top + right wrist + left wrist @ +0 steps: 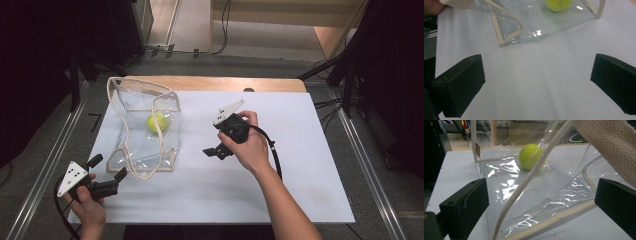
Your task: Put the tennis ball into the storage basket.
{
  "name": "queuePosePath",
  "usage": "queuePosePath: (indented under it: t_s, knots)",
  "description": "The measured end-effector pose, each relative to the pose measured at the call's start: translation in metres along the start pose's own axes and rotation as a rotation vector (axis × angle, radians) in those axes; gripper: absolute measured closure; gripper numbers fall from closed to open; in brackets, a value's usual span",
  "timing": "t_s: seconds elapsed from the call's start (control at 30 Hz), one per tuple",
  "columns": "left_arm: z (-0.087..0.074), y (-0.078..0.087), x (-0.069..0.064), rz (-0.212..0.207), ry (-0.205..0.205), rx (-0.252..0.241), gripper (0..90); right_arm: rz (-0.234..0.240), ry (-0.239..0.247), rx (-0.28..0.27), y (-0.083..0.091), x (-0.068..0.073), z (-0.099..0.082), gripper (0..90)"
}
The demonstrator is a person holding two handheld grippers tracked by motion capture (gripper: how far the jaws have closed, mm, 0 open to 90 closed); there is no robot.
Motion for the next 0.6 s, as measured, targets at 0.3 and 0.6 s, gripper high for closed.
queuePosePath:
  t_s: [0.3,0.6]
  knots:
    - [0.000,0.000,0.000,0.001,-0.001,0.000,0.0,-0.026,-0.039,-0.021,0.006,-0.002,-0.022,0.0]
    - [0.000,0.000,0.000,0.001,-0.001,0.000,0.0,-0.051,-0.062,-0.042,0.013,-0.004,-0.040,0.0]
Point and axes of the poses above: each handheld gripper's, and its own axes: y roughly backward along the jaws, z roughly out of its top, x roughly to its left, the point moved 5 cm from there along -y, roughly forward along the jaws, and after that the axes turned 7 degrees about y, right-handed, at the moved point
